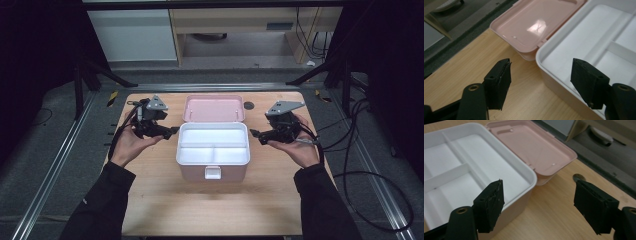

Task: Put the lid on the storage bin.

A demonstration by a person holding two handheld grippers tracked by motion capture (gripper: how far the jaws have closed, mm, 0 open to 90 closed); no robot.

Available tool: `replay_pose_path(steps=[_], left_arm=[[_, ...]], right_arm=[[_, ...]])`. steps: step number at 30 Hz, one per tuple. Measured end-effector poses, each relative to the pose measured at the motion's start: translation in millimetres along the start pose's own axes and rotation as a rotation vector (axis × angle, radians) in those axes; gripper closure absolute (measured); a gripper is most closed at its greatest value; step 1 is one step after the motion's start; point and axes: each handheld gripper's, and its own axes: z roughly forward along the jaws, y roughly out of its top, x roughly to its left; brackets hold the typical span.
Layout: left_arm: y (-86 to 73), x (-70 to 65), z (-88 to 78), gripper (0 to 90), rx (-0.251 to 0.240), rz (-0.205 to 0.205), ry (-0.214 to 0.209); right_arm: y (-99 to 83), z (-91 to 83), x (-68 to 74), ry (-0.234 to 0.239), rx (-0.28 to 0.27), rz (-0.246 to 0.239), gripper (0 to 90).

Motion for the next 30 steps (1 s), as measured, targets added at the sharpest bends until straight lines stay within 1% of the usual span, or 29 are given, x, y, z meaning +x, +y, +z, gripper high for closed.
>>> replay_pose_path(steps=[1,3,5,6,7,8,9,10,12,14,15,16,17,19,20,21,22,23,24,26,28,30], left_arm=[[-0.4,4.0,1.6,31.8,-0.016,-0.026,-0.003],[-0.4,11.5,5.3,30.6,-0.042,-0.074,-0.004],[0.5,18.2,9.2,34.3,-0.068,-0.112,0.025],[1.3,21.3,11.2,33.9,-0.077,-0.129,0.024],[2.0,23.2,12.8,33.8,-0.087,-0.141,0.022],[2.9,25.3,14.8,34.1,-0.101,-0.151,0.032],[4.2,26.8,17.5,34.5,-0.116,-0.143,0.053],[4.7,27.9,19.0,35.3,-0.125,-0.136,0.063],[6.2,31.4,22.5,37.1,-0.144,-0.148,0.095],[7.8,35.2,25.5,40.4,-0.145,-0.159,0.098],[8.5,37.2,27.4,40.0,-0.150,-0.158,0.111],[8.7,38.7,29.2,39.1,-0.163,-0.160,0.131],[8.5,40.9,32.1,40.0,-0.174,-0.161,0.138],[7.5,44.3,37.4,39.9,-0.190,-0.161,0.128],[6.6,46.1,40.6,38.7,-0.184,-0.158,0.139],[5.4,48.1,44.1,38.7,-0.181,-0.160,0.137],[4.3,50.4,47.4,38.2,-0.178,-0.176,0.123],[3.3,52.3,50.5,38.4,-0.173,-0.190,0.114],[2.3,54.0,53.8,38.4,-0.179,-0.202,0.100],[0.9,56.5,60.1,38.2,-0.184,-0.236,0.091],[0.2,58.3,67.4,38.8,-0.173,-0.266,0.084],[-0.8,59.2,75.1,40.8,-0.177,-0.269,0.068]], right_arm=[[0.2,-0.8,-2.3,-0.018,-0.008,0.009,23.4],[1.2,-1.1,-6.9,-0.051,-0.035,0.047,22.5],[2.5,0.2,-13.0,-0.071,-0.068,0.091,21.6],[3.4,1.5,-17.1,-0.082,-0.093,0.114,21.2],[4.3,3.1,-20.0,-0.091,-0.103,0.133,21.1],[4.9,4.3,-22.2,-0.096,-0.111,0.144,20.9],[5.7,6.4,-24.8,-0.101,-0.120,0.159,20.4],[6.8,9.3,-27.7,-0.109,-0.124,0.169,20.2],[8.6,14.4,-30.8,-0.110,-0.121,0.172,19.5],[11.0,20.8,-33.5,-0.125,-0.120,0.164,19.5],[12.3,24.3,-35.3,-0.125,-0.123,0.164,19.7],[13.2,27.8,-37.2,-0.124,-0.133,0.176,19.7],[14.2,31.9,-39.7,-0.117,-0.131,0.191,19.8],[16.5,39.5,-44.1,-0.123,-0.142,0.203,20.1],[18.4,43.4,-46.6,-0.112,-0.138,0.211,19.9],[20.3,46.8,-49.0,-0.108,-0.138,0.217,19.9],[22.0,50.4,-51.3,-0.108,-0.139,0.218,19.6],[24.0,53.9,-53.4,-0.108,-0.125,0.221,19.6],[25.5,56.9,-54.8,-0.116,-0.119,0.218,19.9],[27.5,63.9,-57.6,-0.113,-0.118,0.225,20.1],[27.5,72.6,-58.8,-0.109,-0.123,0.242,20.6],[25.1,83.0,-59.6,-0.097,-0.119,0.258,21.9]])
